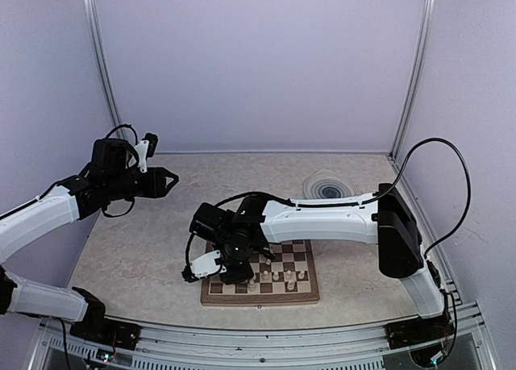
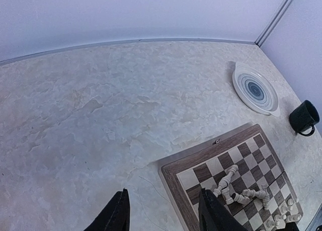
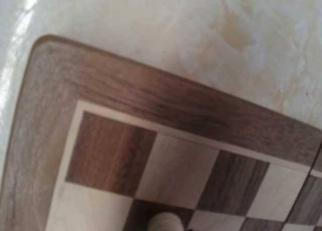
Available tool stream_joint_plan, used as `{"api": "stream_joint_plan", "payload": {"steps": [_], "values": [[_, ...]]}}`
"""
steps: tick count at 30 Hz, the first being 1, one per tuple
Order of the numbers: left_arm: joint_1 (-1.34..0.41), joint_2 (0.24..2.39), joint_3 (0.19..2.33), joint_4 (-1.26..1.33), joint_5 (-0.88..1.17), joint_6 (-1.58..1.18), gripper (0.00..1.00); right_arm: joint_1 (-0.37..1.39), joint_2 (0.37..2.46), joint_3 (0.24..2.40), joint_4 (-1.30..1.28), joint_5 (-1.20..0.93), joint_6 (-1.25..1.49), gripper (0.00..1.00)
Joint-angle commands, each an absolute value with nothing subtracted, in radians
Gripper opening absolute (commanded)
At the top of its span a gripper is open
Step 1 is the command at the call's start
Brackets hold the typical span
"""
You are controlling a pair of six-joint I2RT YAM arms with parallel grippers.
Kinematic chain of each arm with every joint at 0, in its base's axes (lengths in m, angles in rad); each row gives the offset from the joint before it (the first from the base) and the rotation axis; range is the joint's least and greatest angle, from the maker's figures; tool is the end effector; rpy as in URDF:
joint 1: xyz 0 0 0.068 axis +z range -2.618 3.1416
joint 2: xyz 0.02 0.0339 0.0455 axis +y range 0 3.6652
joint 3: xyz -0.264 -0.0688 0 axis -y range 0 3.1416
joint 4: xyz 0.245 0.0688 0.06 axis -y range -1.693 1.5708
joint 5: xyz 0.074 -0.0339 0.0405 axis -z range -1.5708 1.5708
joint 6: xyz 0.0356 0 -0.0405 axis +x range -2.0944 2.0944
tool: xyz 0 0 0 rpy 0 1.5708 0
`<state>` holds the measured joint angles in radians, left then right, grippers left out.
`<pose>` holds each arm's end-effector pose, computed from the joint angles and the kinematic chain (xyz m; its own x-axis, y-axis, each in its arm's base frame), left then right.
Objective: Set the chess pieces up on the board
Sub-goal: Place the pawn at b2, then move the pawn to b2.
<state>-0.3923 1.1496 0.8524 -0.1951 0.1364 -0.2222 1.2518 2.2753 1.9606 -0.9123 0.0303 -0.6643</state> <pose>0.2386 -0.1039 0.2884 -0.5339 -0.0154 -0.8454 0.3812 0.8881 -0.2569 0.1514 0.4549 0.1927 0.3507 -0.9031 -0.2478 -0.9268 -0.2967 -0.2303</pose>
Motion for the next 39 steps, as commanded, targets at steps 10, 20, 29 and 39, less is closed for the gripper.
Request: {"api": "stream_joint_plan", "payload": {"steps": [10,20,29,39], "values": [[-0.390,1.169,0.842,-0.176,0.183,-0.220,0.48,1.239,2.208,2.022,-0.932,-0.068,-0.667,0.35],[-0.612,1.329,0.856,-0.223,0.240,-0.194,0.35,1.136,2.066,2.037,-1.001,-0.259,-0.665,0.35],[-0.827,1.372,0.694,-0.145,0.189,-0.377,0.00,0.753,1.728,1.660,-0.842,-0.500,-0.650,0.34],[-0.915,1.427,0.679,-0.130,0.127,-0.380,0.00,0.331,1.457,1.239,-0.477,-0.785,-0.510,0.39]]}}
